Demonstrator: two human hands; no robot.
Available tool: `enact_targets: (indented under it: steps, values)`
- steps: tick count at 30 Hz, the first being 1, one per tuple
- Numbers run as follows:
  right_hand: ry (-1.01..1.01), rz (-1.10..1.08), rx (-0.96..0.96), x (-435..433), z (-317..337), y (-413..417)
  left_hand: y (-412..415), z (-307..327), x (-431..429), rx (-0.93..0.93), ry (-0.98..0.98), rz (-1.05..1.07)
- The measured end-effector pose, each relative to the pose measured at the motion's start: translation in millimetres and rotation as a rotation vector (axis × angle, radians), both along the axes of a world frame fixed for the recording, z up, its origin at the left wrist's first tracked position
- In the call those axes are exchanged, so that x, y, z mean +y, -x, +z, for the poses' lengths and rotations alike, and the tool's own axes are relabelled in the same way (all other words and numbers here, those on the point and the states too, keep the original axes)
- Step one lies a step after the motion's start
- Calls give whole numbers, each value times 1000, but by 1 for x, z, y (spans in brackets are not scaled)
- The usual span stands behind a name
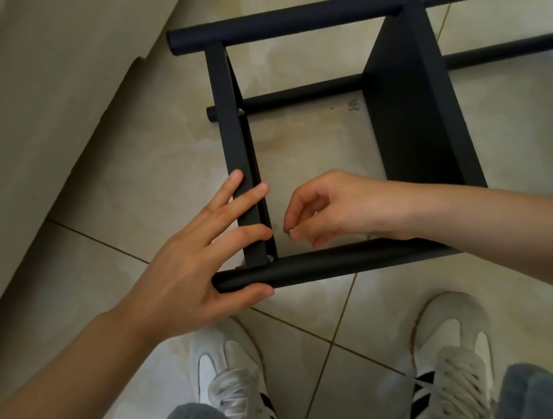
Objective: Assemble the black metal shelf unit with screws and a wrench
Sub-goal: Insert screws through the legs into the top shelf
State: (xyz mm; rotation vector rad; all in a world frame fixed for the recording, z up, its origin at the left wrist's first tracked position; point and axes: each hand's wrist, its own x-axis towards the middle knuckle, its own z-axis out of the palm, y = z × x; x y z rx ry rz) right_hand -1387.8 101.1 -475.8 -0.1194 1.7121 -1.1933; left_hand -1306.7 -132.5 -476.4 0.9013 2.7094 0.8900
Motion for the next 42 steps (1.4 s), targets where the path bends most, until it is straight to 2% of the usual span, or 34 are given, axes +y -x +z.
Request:
enact_targets:
  steps: [10,15,23,33,42]
  values:
    - [42,93,-103,-21,-6,1,0,-5,-1,46,3,11]
    - [143,112,-284,-23,-8,2,-1,-5,-2,39,3,9]
    - [152,134,-398,-27,-9,1,-2,-3,-2,22,-2,0]
    - [63,209,-417,-35,-11,3,-2,-3,-2,-3,-8,3]
    - [69,226,-490,-31,-14,8,-2,-4,-1,6,-23,6]
